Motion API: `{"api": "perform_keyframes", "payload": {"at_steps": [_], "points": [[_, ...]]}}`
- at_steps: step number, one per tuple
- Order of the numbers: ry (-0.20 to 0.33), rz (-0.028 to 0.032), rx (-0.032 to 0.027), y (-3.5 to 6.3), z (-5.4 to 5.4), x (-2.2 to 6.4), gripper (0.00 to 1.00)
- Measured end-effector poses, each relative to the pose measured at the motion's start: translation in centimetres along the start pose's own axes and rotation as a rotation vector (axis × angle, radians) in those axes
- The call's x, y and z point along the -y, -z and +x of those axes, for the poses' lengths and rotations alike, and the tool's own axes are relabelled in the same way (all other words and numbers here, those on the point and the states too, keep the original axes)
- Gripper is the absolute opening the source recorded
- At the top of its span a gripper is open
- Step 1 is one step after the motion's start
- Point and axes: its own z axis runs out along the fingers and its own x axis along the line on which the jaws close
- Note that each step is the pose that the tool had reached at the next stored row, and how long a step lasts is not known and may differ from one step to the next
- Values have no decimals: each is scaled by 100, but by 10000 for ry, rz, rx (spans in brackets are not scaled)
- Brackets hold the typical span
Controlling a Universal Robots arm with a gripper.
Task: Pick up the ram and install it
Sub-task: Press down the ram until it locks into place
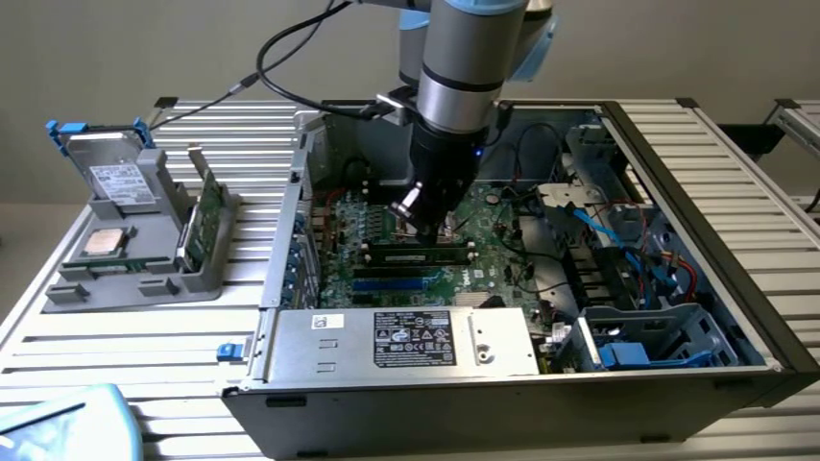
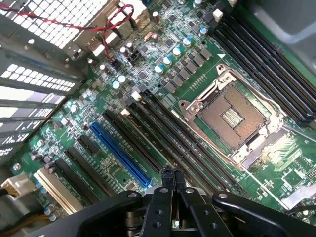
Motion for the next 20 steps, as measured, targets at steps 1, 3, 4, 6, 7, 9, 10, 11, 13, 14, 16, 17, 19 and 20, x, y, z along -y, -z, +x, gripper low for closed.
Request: {"api": "perform_keyframes", "payload": {"at_steps": [1, 3, 4, 6, 7, 9, 10, 11, 13, 14, 16, 17, 19, 20], "points": [[-152, -12, 9, -1, 0, 0, 11], [-458, -35, 26, -4, 0, 0, 11], [-612, -46, 33, -5, 0, 0, 11], [-903, -65, 48, -8, -1, 0, 11], [-1046, -73, 54, -10, -1, 1, 11], [-1330, -86, 64, -13, -1, 1, 11], [-1468, -89, 67, -15, -1, 1, 11], [-1596, -91, 71, -16, -1, 1, 11], [-1863, -91, 78, -21, -2, 2, 11], [-1991, -90, 82, -23, -2, 2, 11], [-2250, -86, 89, -28, -2, 2, 11], [-2378, -84, 92, -30, -2, 2, 11], [-2634, -79, 99, -34, -3, 2, 11], [-2751, -77, 103, -37, -3, 2, 11]]}}
